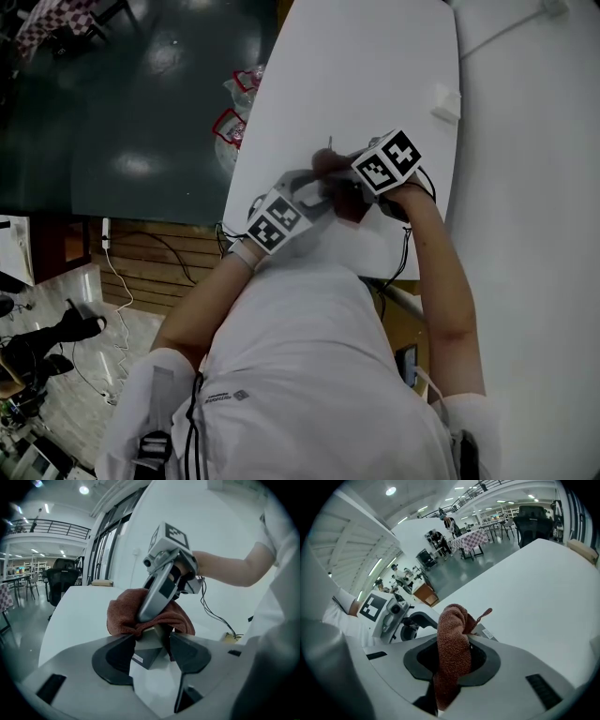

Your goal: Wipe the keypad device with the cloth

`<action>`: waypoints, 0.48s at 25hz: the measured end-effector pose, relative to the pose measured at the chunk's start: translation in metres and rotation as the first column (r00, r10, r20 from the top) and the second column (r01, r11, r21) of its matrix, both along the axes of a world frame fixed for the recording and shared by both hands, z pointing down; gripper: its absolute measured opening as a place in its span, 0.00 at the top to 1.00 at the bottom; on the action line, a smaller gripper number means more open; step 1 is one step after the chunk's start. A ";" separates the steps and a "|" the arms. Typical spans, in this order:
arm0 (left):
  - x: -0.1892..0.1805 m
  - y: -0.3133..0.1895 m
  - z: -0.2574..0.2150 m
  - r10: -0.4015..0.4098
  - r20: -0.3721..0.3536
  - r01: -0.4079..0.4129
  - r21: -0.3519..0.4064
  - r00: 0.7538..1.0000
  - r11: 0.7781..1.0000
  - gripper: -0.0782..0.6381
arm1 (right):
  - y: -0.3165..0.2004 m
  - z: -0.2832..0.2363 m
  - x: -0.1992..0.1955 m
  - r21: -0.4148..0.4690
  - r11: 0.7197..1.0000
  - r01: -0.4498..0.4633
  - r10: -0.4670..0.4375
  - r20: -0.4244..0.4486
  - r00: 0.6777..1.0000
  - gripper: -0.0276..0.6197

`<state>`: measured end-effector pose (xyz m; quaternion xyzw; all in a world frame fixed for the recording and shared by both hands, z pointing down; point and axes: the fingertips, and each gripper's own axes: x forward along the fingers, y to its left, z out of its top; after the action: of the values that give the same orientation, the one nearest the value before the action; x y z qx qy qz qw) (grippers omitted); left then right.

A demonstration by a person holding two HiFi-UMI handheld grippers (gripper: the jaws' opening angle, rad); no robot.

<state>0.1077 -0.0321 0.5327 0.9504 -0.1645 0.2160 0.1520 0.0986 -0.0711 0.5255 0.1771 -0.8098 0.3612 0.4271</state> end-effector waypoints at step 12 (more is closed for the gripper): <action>-0.001 -0.005 0.002 0.004 -0.007 -0.004 -0.007 1.000 1.000 0.56 | -0.035 0.036 0.006 -0.063 0.994 -0.085 0.079 -0.086 0.993 0.83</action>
<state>0.1071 -0.0367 0.5350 0.9509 -0.1613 0.2134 0.1553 0.1044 -0.1056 0.5618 0.2108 -0.7707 0.3976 0.4512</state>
